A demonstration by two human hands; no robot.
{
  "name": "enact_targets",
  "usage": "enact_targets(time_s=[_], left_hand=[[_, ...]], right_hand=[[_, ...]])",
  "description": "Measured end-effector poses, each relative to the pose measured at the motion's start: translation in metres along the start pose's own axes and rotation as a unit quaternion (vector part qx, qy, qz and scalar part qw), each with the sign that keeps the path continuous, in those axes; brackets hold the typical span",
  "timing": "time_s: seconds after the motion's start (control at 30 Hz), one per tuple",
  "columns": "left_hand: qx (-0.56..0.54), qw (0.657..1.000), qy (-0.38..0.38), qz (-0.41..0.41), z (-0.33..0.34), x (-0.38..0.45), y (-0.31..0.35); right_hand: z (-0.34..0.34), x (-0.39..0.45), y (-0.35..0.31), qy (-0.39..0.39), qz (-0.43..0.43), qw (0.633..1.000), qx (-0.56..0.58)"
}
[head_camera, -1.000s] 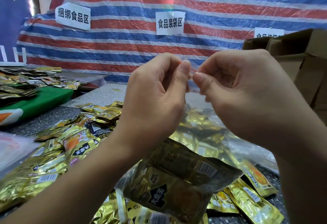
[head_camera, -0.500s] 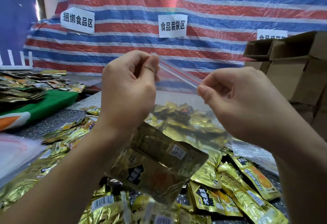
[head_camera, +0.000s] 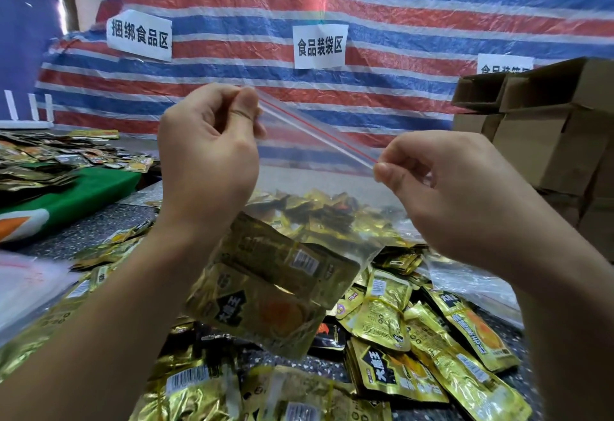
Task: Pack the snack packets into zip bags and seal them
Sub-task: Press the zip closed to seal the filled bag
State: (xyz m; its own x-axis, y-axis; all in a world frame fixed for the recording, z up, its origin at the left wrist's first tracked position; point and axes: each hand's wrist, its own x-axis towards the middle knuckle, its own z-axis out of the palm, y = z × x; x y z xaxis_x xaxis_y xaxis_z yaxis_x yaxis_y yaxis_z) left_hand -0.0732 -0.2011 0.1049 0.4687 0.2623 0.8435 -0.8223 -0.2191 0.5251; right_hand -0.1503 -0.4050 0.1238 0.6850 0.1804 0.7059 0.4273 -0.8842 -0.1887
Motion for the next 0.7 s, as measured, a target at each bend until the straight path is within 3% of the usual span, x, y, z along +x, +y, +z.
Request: enact_targets(time_s=[0.47,0.7], left_hand=[[-0.015,1.0,-0.005,0.007,0.001,0.003,-0.005],[-0.005,0.997,-0.078,0.017,0.009,-0.003,-0.008]], right_hand=[[0.0,0.002,0.006,-0.063,-0.068,0.994,0.054],[0.003,0.001,0.002,-0.091,-0.042,0.995,0.029]])
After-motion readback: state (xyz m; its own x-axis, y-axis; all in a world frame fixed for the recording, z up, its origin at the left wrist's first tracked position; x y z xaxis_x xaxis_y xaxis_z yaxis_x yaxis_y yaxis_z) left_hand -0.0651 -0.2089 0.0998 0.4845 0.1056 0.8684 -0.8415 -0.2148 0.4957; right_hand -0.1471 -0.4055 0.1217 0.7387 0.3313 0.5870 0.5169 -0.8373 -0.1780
